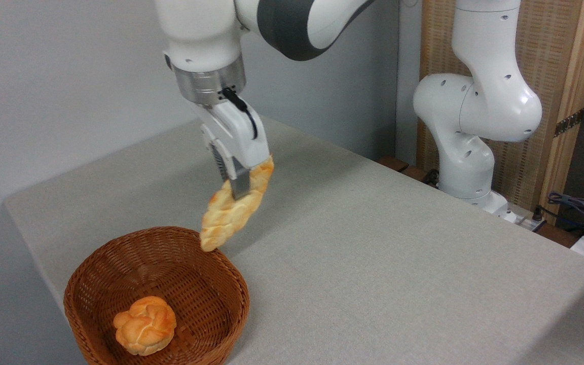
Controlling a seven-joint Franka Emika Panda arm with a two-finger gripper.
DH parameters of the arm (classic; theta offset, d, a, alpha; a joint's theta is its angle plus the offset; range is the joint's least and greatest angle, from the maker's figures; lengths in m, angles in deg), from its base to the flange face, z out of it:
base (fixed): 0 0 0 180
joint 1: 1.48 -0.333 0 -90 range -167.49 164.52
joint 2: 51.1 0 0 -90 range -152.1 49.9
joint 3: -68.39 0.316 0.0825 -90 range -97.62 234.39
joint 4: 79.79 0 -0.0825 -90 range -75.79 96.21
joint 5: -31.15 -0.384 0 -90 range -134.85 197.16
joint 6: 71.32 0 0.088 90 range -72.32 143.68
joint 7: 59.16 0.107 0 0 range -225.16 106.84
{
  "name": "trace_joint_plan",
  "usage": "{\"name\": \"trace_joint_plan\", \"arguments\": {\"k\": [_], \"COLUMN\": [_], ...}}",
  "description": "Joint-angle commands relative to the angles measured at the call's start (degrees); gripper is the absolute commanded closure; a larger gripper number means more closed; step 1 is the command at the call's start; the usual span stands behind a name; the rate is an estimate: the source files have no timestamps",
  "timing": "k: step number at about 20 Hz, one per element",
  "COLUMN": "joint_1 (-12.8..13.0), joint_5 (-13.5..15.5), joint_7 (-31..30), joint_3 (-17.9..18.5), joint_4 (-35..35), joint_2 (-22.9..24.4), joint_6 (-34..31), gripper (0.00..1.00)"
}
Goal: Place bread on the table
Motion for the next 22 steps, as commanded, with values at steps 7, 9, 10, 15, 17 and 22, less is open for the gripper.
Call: {"name": "trace_joint_plan", "arguments": {"k": [7,9,10,15,17,22], "joint_1": [0.9,0.9,1.1,1.3,1.3,0.8], "joint_5": [-1.7,-1.8,-1.8,-1.8,-1.8,-5.7], "joint_7": [0.3,0.3,0.3,0.4,0.4,0.3], "joint_3": [-0.1,-0.1,-0.2,-0.2,-0.1,0.6], "joint_4": [4.1,4.1,4.1,4.0,4.0,3.9], "joint_2": [2.0,1.9,1.9,1.7,1.5,1.2], "joint_6": [-3.3,-3.3,-3.3,-2.8,-2.0,12.1], "gripper": [0.0,0.0,0.0,0.0,0.0,0.0]}}
